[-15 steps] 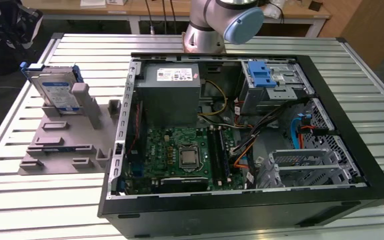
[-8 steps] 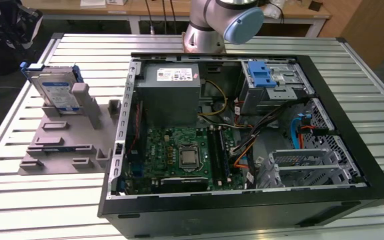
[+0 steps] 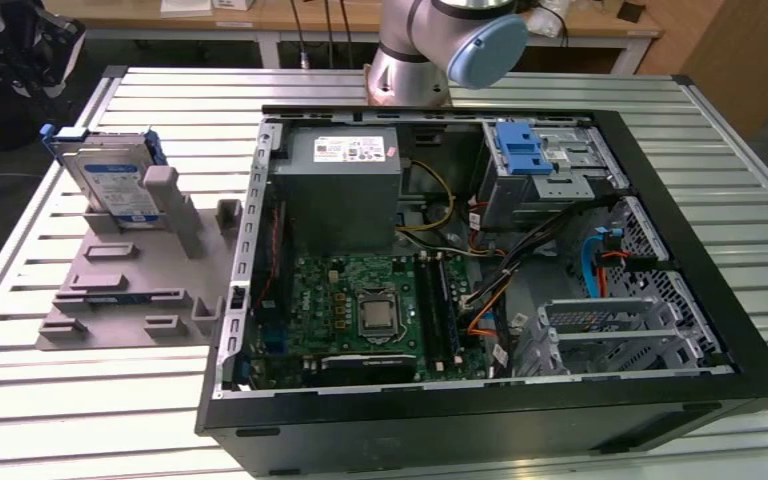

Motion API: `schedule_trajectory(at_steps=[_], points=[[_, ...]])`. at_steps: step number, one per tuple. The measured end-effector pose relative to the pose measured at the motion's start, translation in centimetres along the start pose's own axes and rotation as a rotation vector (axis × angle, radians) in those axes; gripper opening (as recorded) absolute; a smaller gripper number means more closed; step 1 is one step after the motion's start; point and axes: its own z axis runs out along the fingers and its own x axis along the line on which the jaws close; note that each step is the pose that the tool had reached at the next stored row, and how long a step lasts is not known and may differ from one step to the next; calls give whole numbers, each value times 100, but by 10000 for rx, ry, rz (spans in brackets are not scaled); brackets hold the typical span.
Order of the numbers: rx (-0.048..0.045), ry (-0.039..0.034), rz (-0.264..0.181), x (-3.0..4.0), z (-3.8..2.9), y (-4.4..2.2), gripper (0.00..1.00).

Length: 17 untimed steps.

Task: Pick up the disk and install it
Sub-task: 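Pick up the disk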

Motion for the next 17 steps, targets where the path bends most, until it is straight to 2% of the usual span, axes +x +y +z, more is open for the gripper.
schedule_trajectory(at_steps=[8,17], points=[[-13,37,-881,0,3,0,11],[-14,40,-923,0,3,-1,11]])
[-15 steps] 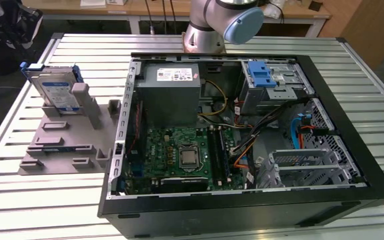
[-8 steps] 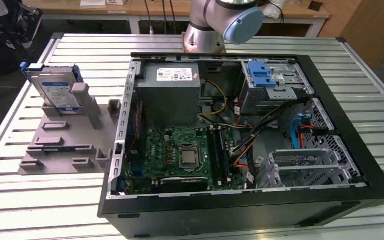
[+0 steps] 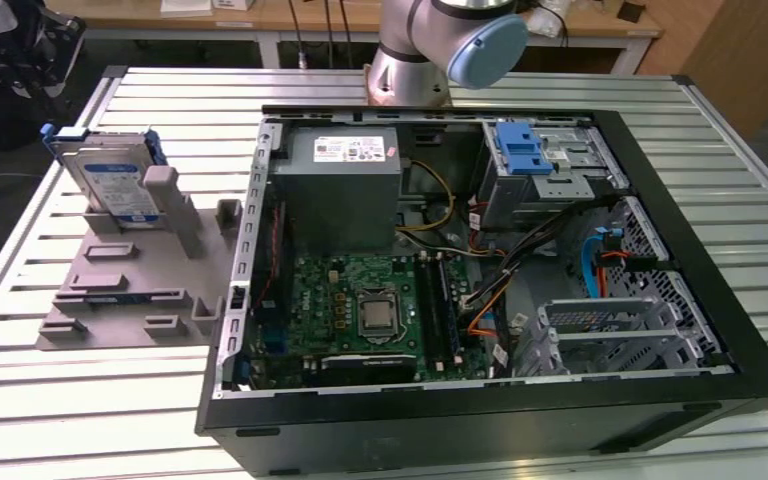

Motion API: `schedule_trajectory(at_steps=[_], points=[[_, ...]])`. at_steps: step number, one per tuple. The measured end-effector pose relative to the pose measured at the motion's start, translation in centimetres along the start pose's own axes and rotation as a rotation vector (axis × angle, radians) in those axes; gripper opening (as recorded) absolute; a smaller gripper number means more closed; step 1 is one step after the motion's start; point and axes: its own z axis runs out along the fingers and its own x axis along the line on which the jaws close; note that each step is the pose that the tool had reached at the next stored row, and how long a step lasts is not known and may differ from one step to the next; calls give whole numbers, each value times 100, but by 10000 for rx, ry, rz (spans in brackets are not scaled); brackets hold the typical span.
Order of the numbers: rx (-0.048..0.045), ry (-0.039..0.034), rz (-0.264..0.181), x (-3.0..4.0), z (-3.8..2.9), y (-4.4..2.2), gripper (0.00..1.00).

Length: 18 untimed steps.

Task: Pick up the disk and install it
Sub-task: 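Pick up the disk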

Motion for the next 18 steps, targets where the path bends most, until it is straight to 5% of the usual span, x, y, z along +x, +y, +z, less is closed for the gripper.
schedule_trajectory(at_steps=[18], points=[[-13,35,-830,0,0,0,11]])
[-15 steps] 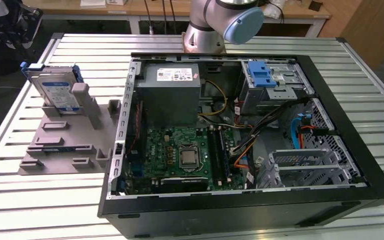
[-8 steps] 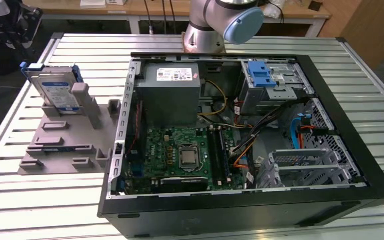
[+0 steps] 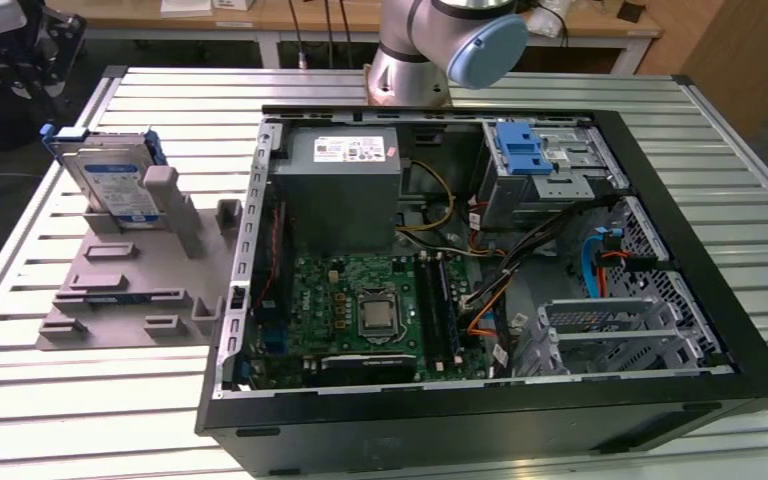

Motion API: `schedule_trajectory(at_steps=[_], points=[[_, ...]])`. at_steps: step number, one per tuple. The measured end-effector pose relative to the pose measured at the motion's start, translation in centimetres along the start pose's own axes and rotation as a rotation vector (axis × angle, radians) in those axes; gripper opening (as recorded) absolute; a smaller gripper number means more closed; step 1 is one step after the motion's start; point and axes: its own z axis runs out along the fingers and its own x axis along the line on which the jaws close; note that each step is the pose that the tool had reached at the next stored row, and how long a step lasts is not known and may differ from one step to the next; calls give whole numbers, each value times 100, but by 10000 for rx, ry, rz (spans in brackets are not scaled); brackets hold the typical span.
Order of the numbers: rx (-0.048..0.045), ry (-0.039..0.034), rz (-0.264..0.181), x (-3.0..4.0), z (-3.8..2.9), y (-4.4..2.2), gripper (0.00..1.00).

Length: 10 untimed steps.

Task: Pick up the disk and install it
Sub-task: 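Pick up the disk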

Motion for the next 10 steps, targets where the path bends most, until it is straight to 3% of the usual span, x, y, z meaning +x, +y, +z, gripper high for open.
schedule_trajectory(at_steps=[5,10], points=[[-8,21,-487,0,2,0,11],[-20,58,-1325,0,5,0,11]])
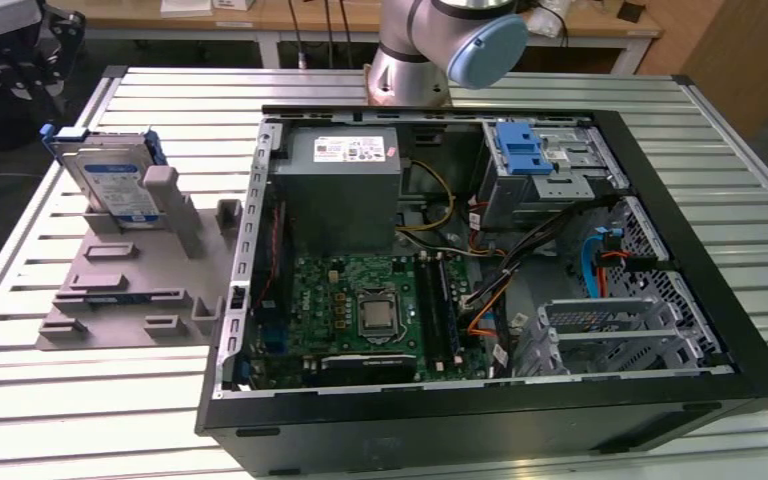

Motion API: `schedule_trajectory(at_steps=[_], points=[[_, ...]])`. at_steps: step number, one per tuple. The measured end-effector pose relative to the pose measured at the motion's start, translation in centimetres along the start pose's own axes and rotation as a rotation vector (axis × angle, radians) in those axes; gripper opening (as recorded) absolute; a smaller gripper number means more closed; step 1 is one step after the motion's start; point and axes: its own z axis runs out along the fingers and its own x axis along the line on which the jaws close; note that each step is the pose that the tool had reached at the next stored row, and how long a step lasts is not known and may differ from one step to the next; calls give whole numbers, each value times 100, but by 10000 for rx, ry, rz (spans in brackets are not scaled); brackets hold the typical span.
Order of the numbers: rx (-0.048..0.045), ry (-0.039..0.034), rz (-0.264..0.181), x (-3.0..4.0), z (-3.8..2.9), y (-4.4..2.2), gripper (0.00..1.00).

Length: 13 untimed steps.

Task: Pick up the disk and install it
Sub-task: 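Pick up the disk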

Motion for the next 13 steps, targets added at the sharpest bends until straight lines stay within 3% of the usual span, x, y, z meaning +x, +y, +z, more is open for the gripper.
schedule_trajectory(at_steps=[13], points=[[-33,97,-2227,0,8,-1,11]])
